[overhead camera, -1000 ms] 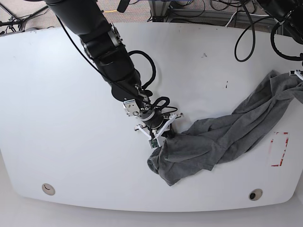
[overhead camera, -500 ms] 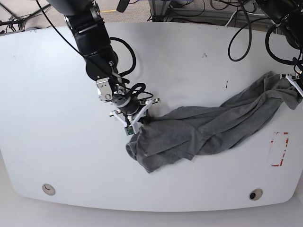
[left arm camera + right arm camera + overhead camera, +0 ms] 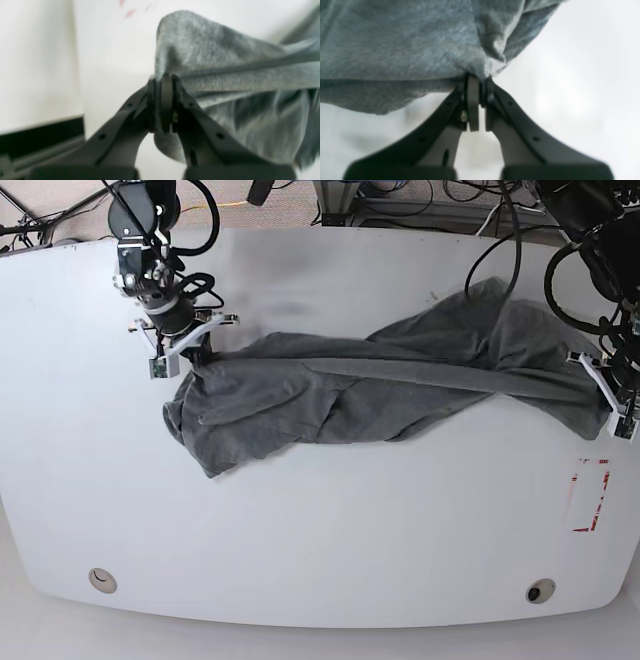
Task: Fold the T-shirt properly
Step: 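Drag the shirt with both grippers, stretching it between them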
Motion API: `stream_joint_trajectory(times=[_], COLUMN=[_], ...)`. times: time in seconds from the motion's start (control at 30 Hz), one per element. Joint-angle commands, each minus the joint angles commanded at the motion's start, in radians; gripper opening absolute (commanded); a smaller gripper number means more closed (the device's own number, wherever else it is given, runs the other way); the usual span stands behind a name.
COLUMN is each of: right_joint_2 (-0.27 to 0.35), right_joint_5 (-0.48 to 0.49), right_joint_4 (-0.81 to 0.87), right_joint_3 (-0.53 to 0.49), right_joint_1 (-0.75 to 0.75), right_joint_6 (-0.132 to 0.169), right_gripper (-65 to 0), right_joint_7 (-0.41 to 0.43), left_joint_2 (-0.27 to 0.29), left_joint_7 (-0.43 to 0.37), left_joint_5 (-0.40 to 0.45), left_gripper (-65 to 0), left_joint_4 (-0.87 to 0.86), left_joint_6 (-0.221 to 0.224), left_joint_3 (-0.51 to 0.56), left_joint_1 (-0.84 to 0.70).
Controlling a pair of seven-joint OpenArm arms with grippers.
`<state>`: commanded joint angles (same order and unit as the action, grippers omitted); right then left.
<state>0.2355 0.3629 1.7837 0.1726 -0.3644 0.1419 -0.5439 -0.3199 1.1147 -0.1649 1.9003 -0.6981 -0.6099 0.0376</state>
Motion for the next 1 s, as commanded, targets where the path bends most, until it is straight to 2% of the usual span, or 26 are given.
stream_joint_trajectory(times=[0.17,0.3,0.37,0.47,0.6,0.67,0.73,0.9,1.0], right_joint_2=[-0.009,-0.008,-0.002,-0.002,0.0,0.002,0.011,0.018,0.018], right_joint_5=[0.002,0.084,0.132,0.195,0.364,0.431,0.482,0.522,0.52], right_joint_4=[0.037,0.046,0.048,0.048,0.048,0.048,0.046,0.04,0.009], right_joint_3=[0.091,0.149,0.178,0.23,0.325,0.367,0.393,0.4,0.396], right_joint_1=[-0.077,-0.098,-0.098,-0.095,-0.071,-0.06,-0.026,0.068,0.124], right_joint_6=[0.002,0.055,0.072,0.104,0.218,0.256,0.284,0.341,0.348], right_gripper=[-65.0,-65.0,-62.9,-54.9,-33.0,-23.1,-17.1,-17.6,-19.2], right_joint_7=[0.0,-0.002,-0.009,-0.051,-0.114,-0.172,-0.222,-0.345,-0.382], left_joint_2=[0.002,0.003,0.003,0.0,0.0,0.0,0.0,0.0,0.002], left_joint_7=[0.0,0.0,0.0,0.0,0.0,0.0,0.0,0.0,0.0], left_joint_5=[0.0,0.0,0.0,0.0,0.0,0.0,0.002,0.002,0.002], left_gripper=[-65.0,-65.0,-65.0,-65.0,-65.0,-65.0,-65.0,-65.0,-65.0], left_joint_4=[0.0,0.0,0.0,-0.002,-0.002,-0.002,-0.002,-0.002,-0.002], left_joint_6=[0.0,0.0,0.0,0.0,0.0,0.0,0.0,0.0,0.0], left_joint_3=[0.021,0.044,0.046,0.044,0.046,0.046,0.044,0.044,0.044], left_joint_1=[0.008,0.04,0.041,0.046,0.046,0.046,0.046,0.043,0.043])
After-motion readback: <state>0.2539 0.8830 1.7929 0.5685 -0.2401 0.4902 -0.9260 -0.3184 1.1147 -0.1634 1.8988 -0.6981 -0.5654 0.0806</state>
